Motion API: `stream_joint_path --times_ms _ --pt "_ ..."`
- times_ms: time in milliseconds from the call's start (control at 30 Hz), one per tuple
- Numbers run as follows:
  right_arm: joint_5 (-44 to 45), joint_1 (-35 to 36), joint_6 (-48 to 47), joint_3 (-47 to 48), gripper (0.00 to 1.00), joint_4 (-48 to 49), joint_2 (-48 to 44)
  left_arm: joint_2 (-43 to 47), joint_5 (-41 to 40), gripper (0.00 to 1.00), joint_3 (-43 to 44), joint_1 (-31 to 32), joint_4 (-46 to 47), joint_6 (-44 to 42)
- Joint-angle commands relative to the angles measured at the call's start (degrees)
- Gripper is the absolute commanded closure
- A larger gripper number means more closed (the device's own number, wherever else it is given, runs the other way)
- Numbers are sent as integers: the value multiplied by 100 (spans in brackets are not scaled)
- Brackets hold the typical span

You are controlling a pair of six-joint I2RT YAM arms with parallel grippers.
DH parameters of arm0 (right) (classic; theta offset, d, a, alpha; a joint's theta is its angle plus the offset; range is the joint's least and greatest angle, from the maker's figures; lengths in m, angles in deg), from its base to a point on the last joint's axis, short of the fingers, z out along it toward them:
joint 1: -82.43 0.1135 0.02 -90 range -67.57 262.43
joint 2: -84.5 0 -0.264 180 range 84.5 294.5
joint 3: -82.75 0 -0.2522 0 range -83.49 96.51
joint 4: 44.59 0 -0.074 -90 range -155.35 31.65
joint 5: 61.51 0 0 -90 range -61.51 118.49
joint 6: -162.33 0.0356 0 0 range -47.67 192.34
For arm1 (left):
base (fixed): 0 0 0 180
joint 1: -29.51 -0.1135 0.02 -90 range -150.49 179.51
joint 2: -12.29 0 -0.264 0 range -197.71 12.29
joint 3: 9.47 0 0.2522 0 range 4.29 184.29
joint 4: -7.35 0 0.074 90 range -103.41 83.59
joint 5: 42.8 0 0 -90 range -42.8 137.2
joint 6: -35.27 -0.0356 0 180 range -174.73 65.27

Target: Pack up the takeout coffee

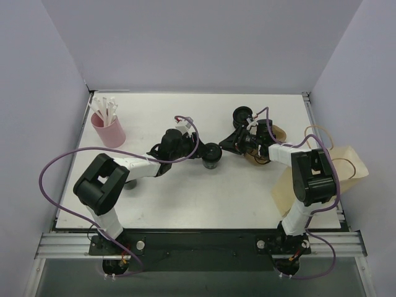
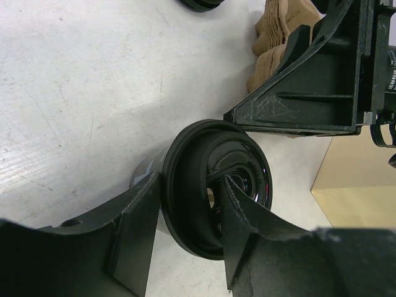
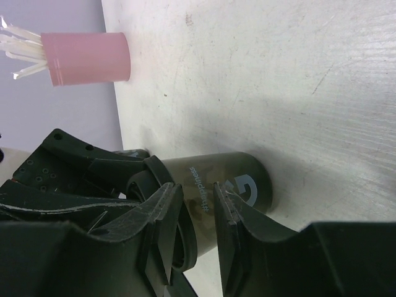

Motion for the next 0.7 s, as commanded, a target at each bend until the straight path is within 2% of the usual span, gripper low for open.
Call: stream_joint_path --times_ms 0,667 --pt "-257 -13 1 111 70 38 -301 -908 -320 50 -638 115 -3070 -751" --pt "-142 -4 -149 76 71 -261 -477 -951 -312 50 -594 106 -3096 -768"
